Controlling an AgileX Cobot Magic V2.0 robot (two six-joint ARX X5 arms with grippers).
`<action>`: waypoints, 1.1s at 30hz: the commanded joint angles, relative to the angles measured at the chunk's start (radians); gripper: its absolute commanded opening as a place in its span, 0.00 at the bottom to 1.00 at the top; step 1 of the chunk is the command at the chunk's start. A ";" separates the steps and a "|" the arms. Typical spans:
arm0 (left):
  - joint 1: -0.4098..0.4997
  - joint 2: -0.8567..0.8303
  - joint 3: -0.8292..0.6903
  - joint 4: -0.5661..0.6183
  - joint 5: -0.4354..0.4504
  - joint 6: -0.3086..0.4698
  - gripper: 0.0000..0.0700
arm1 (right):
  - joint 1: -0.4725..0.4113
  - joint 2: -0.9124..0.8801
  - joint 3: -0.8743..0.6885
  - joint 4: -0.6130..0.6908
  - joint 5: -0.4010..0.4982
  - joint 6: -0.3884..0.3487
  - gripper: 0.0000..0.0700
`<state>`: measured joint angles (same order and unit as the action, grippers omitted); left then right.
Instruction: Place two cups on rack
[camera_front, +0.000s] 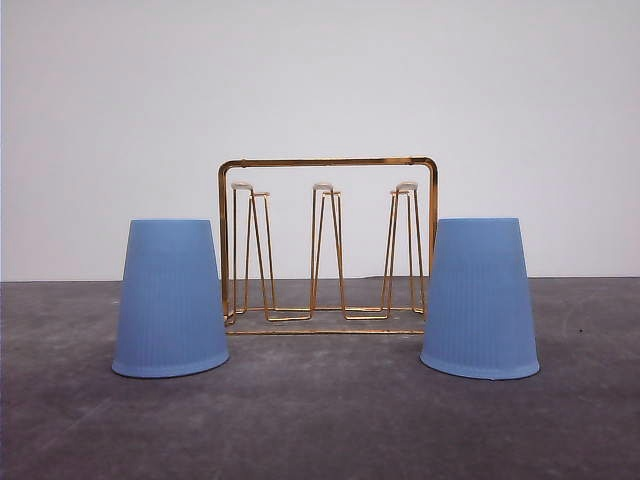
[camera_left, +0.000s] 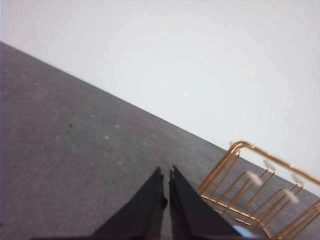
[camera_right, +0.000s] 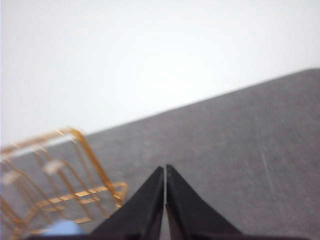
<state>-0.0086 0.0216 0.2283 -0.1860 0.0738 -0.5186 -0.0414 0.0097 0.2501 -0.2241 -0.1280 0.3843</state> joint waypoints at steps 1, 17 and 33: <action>0.001 0.030 0.116 -0.167 -0.009 -0.023 0.00 | -0.001 0.021 0.074 -0.077 -0.005 0.045 0.00; -0.007 0.497 0.480 -0.685 0.354 0.410 0.00 | 0.073 0.306 0.338 -0.491 -0.190 -0.190 0.00; -0.281 0.561 0.486 -0.382 0.354 0.830 0.68 | 0.158 0.308 0.338 -0.404 -0.207 -0.377 0.60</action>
<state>-0.2862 0.5762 0.6949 -0.5809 0.4229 0.2773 0.1135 0.3157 0.5743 -0.6399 -0.3370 0.0343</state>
